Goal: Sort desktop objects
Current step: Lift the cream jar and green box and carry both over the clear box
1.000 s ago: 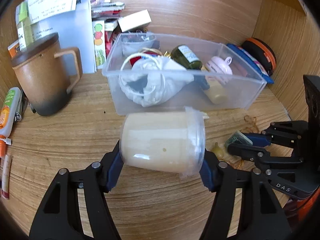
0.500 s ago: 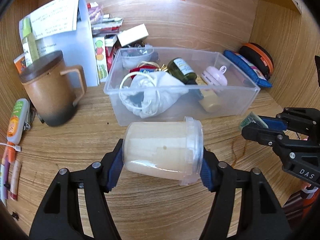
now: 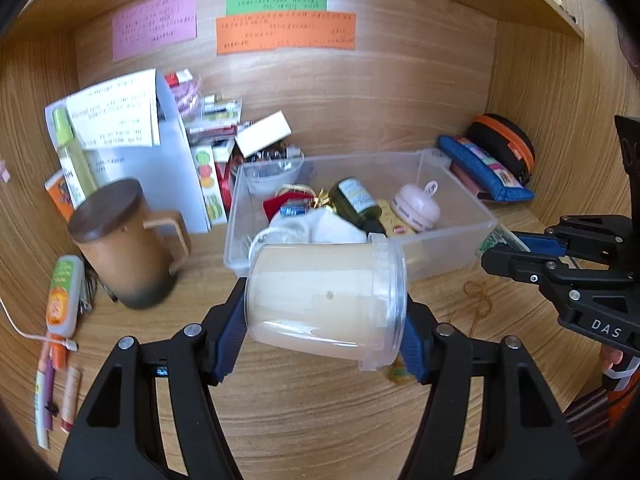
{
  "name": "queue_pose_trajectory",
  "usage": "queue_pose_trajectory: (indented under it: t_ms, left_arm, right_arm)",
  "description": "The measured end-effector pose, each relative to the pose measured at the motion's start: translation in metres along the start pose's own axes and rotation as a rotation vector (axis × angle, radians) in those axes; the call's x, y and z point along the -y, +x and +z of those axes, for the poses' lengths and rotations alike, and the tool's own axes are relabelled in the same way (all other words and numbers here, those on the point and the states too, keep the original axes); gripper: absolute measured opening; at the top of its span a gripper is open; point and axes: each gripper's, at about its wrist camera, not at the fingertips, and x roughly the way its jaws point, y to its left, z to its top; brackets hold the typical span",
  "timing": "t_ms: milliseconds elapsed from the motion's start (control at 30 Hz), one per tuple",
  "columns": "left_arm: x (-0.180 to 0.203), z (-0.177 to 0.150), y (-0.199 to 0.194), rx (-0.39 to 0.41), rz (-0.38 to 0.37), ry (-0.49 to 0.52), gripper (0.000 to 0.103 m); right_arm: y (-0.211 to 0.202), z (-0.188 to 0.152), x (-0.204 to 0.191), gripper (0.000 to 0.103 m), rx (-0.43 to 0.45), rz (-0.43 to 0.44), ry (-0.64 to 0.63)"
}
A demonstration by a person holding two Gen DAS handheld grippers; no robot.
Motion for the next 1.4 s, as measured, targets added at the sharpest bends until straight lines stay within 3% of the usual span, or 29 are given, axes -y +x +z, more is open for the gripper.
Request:
queue_pose_trajectory:
  t_ms: [667,867,1000,1200,1400]
  left_arm:
    - [-0.005,0.048,0.000,0.058,-0.009,0.002,0.065]
    - [-0.007,0.046,0.005,0.052,-0.017,-0.003,0.065]
    - [-0.006,0.045,0.008,0.045,-0.022,-0.007,0.065]
    - [-0.007,0.042,0.007,0.041,-0.029,-0.010,0.065]
    - [-0.012,0.041,0.009,0.037,-0.033,-0.017,0.065]
  right_arm:
    - [-0.004,0.030,0.030,0.015,0.055,-0.018,0.049]
    - [0.014,0.012,0.019,0.016,-0.030,0.042,0.009]
    - [0.038,-0.005,0.008,0.030,-0.108,0.028,-0.028]
    - [0.075,-0.020,0.014,0.033,-0.216,0.020,0.012]
    - [0.099,-0.022,0.016,0.033,-0.257,-0.006,0.018]
